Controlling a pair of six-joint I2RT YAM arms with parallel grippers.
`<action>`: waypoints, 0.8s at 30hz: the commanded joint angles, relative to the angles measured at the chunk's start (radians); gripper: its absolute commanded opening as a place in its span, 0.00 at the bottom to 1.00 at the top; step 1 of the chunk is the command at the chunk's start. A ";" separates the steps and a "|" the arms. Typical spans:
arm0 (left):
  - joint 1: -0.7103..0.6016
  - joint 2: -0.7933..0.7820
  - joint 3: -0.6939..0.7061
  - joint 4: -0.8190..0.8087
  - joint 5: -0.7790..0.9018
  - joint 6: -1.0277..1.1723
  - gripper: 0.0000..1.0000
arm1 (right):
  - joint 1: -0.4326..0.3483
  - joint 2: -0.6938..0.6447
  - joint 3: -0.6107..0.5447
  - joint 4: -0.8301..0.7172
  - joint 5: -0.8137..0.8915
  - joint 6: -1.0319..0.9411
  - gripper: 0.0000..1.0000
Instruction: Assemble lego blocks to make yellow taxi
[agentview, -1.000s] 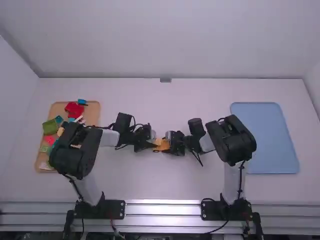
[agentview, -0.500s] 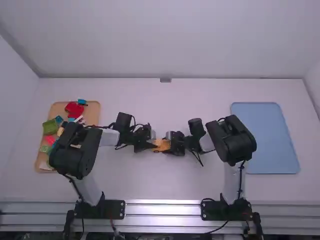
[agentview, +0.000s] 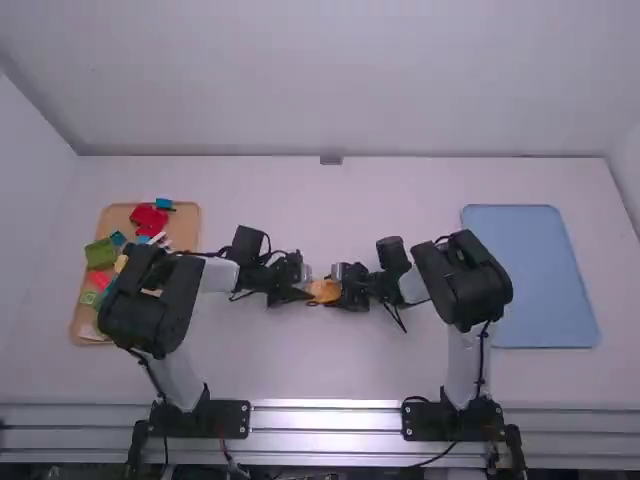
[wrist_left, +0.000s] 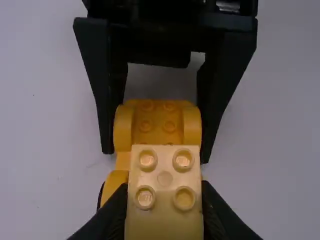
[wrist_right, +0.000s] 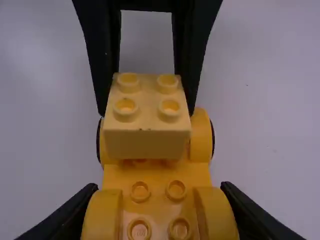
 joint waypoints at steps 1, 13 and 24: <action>0.002 0.010 -0.007 0.014 -0.039 0.019 0.11 | 0.020 0.013 -0.012 -0.011 0.008 0.001 0.53; 0.002 -0.018 -0.007 -0.015 -0.102 -0.002 0.09 | 0.018 0.013 -0.011 -0.013 0.010 0.000 0.53; -0.011 -0.213 0.007 -0.224 -0.200 -0.004 0.09 | 0.018 0.013 -0.010 -0.009 0.014 0.001 0.55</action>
